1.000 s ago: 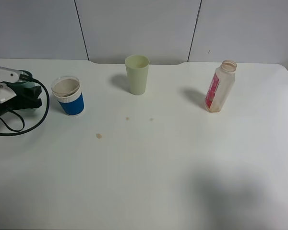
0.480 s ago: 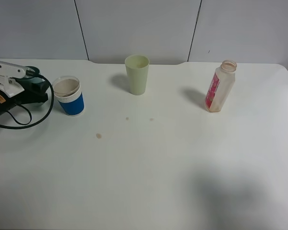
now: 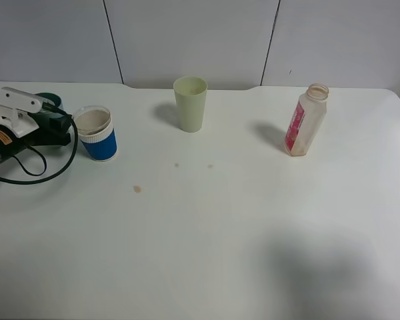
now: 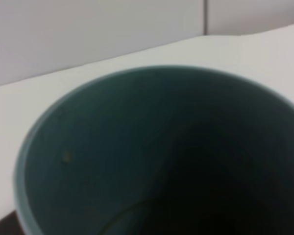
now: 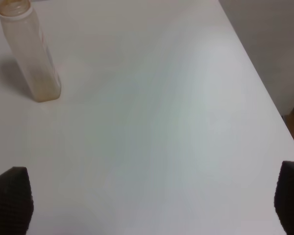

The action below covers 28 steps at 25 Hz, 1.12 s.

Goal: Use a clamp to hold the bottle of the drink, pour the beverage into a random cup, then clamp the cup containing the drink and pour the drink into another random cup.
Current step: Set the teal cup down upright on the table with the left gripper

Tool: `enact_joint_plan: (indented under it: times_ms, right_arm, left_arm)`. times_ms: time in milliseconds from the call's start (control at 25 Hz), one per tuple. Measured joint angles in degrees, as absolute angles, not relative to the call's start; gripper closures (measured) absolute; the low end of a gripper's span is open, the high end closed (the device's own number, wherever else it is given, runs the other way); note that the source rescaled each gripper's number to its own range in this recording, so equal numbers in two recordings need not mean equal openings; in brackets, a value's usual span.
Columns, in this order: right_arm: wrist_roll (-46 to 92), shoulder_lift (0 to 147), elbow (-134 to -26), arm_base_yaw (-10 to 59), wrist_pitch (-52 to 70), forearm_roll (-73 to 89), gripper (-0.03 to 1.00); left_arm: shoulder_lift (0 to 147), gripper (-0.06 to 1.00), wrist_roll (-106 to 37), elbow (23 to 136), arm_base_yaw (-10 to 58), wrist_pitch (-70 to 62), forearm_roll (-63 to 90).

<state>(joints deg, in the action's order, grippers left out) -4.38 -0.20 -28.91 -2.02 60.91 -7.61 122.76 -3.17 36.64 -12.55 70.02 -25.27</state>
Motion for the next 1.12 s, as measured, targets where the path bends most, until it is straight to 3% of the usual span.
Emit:
enact_joint_plan:
  times_ms: [1120]
  right_arm:
    - [-4.4, -0.2, -28.9, -2.0, 60.9, -7.6, -0.01]
  left_arm:
    - [122.8, 0.92, -1.7, 36.6, -12.5, 70.2, -24.9]
